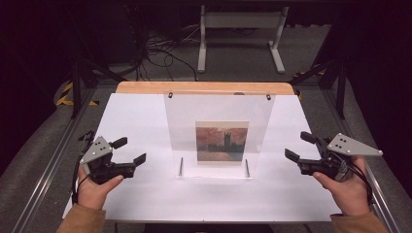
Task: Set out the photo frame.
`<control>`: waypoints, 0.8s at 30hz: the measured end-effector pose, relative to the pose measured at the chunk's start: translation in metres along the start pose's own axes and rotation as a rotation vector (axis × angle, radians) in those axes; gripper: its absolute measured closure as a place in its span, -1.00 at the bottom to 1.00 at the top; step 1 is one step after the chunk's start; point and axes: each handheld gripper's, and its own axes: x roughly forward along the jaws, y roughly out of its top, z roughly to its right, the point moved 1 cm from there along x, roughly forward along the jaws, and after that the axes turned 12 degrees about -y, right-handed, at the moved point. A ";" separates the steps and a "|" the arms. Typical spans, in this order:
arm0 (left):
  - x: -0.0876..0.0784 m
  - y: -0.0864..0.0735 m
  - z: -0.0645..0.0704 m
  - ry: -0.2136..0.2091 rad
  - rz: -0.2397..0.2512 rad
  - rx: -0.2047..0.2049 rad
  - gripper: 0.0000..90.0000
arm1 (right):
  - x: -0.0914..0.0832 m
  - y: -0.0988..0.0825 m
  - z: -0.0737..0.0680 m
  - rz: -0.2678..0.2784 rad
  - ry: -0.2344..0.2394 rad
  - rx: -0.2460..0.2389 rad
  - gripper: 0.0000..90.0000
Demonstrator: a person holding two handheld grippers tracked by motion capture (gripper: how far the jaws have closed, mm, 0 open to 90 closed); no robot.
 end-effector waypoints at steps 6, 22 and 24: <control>0.001 -0.018 -0.007 0.008 -0.021 -0.026 -0.74 | 0.004 -0.017 0.005 -0.036 -0.011 0.032 -0.59; 0.015 -0.057 -0.007 -0.012 -0.020 0.022 -0.75 | 0.021 -0.080 0.007 -0.096 -0.030 0.078 -0.57; 0.017 -0.059 -0.007 -0.015 -0.019 0.016 -0.75 | 0.024 -0.088 0.004 -0.103 -0.025 0.075 -0.57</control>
